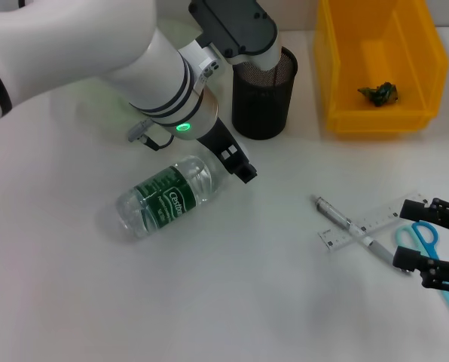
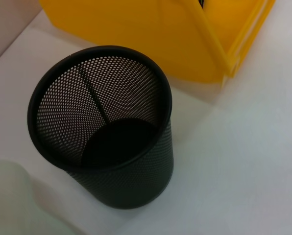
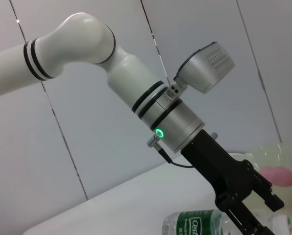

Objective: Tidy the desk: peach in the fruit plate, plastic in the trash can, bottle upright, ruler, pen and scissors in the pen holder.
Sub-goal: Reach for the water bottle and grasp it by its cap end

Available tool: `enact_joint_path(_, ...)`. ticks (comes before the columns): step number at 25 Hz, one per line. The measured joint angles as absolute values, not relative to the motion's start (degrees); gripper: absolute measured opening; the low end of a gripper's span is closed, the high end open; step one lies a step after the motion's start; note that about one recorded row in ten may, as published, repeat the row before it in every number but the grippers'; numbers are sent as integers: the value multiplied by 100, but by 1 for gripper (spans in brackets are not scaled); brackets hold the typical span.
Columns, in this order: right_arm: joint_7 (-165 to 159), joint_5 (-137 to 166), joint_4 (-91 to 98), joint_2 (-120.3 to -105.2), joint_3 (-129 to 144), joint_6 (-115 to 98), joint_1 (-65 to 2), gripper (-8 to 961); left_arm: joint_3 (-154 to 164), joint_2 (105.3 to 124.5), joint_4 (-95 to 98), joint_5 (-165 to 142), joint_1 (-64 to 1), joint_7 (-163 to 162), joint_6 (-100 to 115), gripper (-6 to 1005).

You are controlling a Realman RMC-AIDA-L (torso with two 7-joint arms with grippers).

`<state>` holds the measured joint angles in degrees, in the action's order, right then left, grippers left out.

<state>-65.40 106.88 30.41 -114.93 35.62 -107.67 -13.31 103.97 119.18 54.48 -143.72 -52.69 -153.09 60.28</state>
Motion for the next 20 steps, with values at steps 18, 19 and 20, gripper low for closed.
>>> enact_joint_path(18, -6556, 10687, 3041, -11514, 3570, -10742, -1347, 817, 10525, 11918, 5159, -14331, -5236, -15326, 5828, 710)
enact_joint_path(19, -6556, 10687, 3041, -11513, 3573, -10739, -1350, 817, 10530, 11918, 5159, -14328, -5232, -15327, 5819, 701)
enact_joint_path(20, -6556, 10687, 3041, -11513, 3574, -10738, -1351, 817, 10531, 11918, 5158, -14328, -5228, -15328, 5807, 692)
